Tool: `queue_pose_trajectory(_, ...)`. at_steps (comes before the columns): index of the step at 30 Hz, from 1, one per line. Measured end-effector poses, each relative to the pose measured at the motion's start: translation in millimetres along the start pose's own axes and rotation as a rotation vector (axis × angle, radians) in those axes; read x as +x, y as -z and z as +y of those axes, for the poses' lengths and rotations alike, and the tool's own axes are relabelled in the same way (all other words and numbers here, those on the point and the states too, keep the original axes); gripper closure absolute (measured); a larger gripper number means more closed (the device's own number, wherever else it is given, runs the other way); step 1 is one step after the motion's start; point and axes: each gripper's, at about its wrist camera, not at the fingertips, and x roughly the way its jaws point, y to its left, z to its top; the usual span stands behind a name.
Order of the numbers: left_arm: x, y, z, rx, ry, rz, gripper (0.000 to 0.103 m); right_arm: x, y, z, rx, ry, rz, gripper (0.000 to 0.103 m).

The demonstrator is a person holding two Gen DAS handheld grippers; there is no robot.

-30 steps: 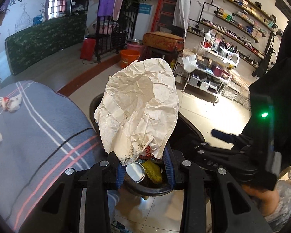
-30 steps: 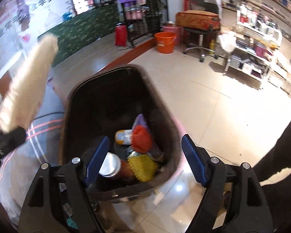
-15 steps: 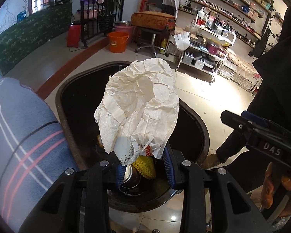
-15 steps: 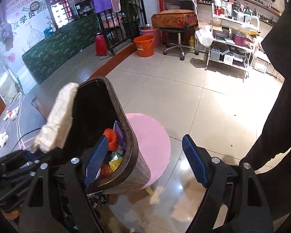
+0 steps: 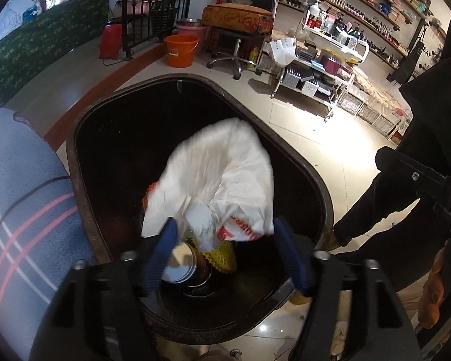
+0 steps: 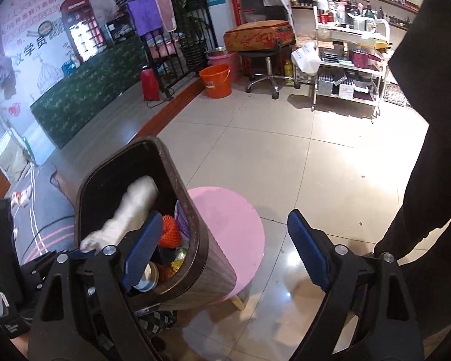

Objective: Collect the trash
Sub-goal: 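Lower the beige paper into the bin and open the left tool, then move both open tools back from the bin to the bed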

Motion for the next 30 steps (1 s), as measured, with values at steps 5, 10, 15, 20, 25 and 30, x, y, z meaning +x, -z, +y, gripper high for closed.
queue_pose_trajectory(5,-8,3,-5,0.018,0.007,-0.023,0.015,-3,-3,-6,0.03,0.005,-0.024,0.018)
queue_pose_trajectory(10,-26,5,-2,-0.005,-0.002,-0.072,0.011,-2,-2,-6,0.042,-0.005,-0.023,0.017)
queue_pose_trajectory(15,-53,11,2,-0.008,-0.043,-0.137,0.006,-1,-4,3,0.028,-0.024,-0.017,0.017)
queue_pose_trajectory(20,-77,20,21,-0.04,-0.1,-0.173,0.006,3,-1,27,-0.017,-0.078,0.01,0.016)
queue_pose_trajectory(25,-103,35,49,-0.117,-0.137,-0.2,0.006,2,7,67,-0.11,-0.154,0.024,0.016)
queue_pose_trajectory(30,-135,56,89,-0.216,-0.194,-0.223,0.006,1,14,119,-0.209,-0.282,0.077,0.016)
